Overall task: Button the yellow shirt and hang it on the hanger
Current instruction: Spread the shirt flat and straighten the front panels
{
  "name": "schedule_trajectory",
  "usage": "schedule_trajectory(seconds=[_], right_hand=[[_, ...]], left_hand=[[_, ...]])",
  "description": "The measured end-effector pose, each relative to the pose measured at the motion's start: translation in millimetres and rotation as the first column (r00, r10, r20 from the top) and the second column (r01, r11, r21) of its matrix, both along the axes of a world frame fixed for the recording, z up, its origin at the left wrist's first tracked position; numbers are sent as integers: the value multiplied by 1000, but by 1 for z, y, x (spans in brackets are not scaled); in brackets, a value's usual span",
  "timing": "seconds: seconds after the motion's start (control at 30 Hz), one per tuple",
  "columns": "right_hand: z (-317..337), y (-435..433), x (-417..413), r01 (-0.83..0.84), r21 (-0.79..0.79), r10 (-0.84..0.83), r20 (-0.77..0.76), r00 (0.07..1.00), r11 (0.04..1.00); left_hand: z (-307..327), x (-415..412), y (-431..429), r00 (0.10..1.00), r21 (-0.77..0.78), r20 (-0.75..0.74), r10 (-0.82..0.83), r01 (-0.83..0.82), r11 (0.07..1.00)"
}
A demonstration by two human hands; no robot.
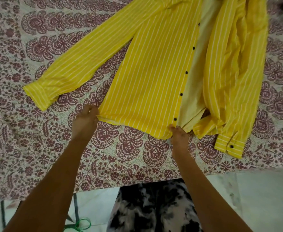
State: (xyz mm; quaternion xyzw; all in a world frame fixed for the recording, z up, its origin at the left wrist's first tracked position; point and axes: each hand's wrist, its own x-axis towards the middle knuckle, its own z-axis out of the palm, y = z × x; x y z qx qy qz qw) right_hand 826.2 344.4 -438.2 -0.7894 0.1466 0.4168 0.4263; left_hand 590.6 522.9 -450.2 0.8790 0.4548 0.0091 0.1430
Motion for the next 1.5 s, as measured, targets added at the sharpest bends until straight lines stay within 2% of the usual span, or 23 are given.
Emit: schedule_trajectory(seconds=[0.17,0.23,0.3,0.33,0.43,0.5,0.7,0.77,0.83,0.87,0.93,1.03,1.1,1.17,1.23,1.27,1.33,1.4,1.43,1.5], right_hand=[[15,10,2,82,98,-90,79,993,992],[19,14,6,208,147,-208,-15,978,967],[20,18,10,339,198,-314,-148,938,920],[19,19,10,338,187,-313,-150,938,923],[17,14,2,175,83,-179,42,983,981],[8,2,-9,118,47,-123,126,984,992],[-16,-17,-11,-139,-164,159,119,980,977],[-18,-16,-9,-170,-191,196,130,972,967],[-17,-16,-12,-129,-149,149,138,979,980],[-15,-16,-15,-119,-130,139,159,977,984],[-9,-16,-23,-166,-162,207,285,936,973],[0,-15,-33,-209,-257,310,461,832,943],[3,-16,-35,-187,-290,319,523,790,938],[4,-20,-35,-196,-342,368,565,739,919],[2,-24,-33,-262,-436,484,543,686,861],[-1,-27,-31,-314,-487,553,491,673,815],[-5,-31,-21,-442,-573,675,291,678,690],[-7,-32,-9,-549,-610,736,85,671,571],[-6,-31,-3,-560,-624,737,39,674,545],[2,-26,7,-500,-650,697,63,715,572]], left_hand=[[1,0,-4,991,71,-72,-110,115,991],[1,-1,-3,980,109,-92,-176,185,977],[2,-3,-2,980,95,-45,-192,196,976],[2,-4,0,984,87,-9,-180,180,980],[7,-6,1,991,76,34,-131,129,989],[8,-7,1,988,65,22,-153,151,986],[1,-11,-4,937,-80,-134,-323,314,946],[-6,-13,-4,962,-116,-121,-244,230,966],[-11,-17,-3,990,-149,-77,-119,106,983],[-10,-17,-4,993,-131,-30,-114,109,985],[-7,-21,-8,991,-56,70,-117,121,991],[4,-19,-11,984,-72,177,-4,17,997],[8,-19,-13,983,-34,181,5,2,999],[8,-18,-11,990,-16,122,-67,70,997],[3,-17,-7,992,-71,5,-126,126,989],[3,-16,-4,993,-156,-54,-108,98,983],[-2,-20,-2,969,-303,-163,-183,127,945],[-3,-24,1,942,-372,-198,-269,182,910],[-2,-24,4,943,-374,-196,-271,184,909],[8,-16,12,950,-359,-148,-275,207,910]])
